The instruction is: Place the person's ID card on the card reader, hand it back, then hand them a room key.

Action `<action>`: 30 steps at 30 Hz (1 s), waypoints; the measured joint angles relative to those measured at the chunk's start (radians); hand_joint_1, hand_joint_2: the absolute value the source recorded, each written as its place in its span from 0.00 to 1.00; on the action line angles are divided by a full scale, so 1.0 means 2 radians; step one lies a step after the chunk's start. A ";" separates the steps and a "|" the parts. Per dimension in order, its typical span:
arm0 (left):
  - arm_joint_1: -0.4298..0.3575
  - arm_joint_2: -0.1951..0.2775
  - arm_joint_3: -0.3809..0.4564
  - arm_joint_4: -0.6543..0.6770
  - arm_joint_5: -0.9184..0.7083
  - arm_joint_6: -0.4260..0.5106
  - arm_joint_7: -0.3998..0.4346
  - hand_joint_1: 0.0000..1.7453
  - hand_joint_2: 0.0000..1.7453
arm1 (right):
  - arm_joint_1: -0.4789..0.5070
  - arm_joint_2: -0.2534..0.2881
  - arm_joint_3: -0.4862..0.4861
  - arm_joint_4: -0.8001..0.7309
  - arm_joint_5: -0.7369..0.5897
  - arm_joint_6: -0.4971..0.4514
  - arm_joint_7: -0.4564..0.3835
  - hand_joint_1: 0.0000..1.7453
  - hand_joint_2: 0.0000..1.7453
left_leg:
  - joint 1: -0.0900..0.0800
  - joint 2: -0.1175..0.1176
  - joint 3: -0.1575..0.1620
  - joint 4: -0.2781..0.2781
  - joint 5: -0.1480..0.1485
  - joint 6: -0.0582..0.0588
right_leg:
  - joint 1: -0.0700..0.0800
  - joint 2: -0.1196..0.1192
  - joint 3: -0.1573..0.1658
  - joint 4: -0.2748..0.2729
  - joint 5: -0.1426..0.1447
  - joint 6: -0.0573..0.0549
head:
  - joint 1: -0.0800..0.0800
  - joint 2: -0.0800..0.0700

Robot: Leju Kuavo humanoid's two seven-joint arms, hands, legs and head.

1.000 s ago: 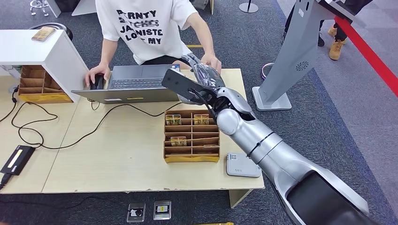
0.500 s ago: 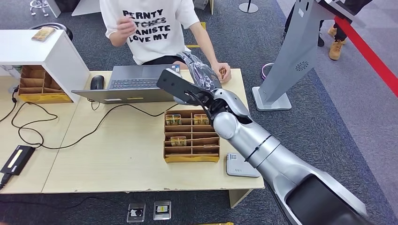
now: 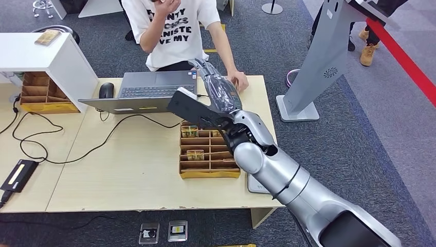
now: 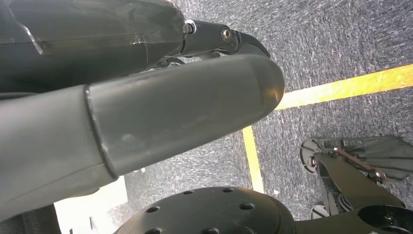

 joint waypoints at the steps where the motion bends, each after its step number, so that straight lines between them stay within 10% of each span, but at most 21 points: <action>1: 0.000 0.000 0.000 0.000 0.001 0.000 0.000 0.00 0.00 | 0.006 -0.003 0.000 -0.010 0.005 -0.002 0.001 0.00 1.00 | 0.000 0.000 0.000 0.000 0.000 0.000 | 0.000 0.000 0.000 0.000 0.000 0.000 | 0.000 0.000; 30: 0.002 -0.001 0.001 0.000 0.008 0.000 -0.009 0.00 0.00 | 0.182 -0.099 -0.029 -0.218 0.150 -0.008 0.052 0.02 1.00 | 0.000 0.000 0.000 0.000 0.000 0.000 | 0.000 0.000 0.000 0.000 0.000 0.000 | 0.000 0.000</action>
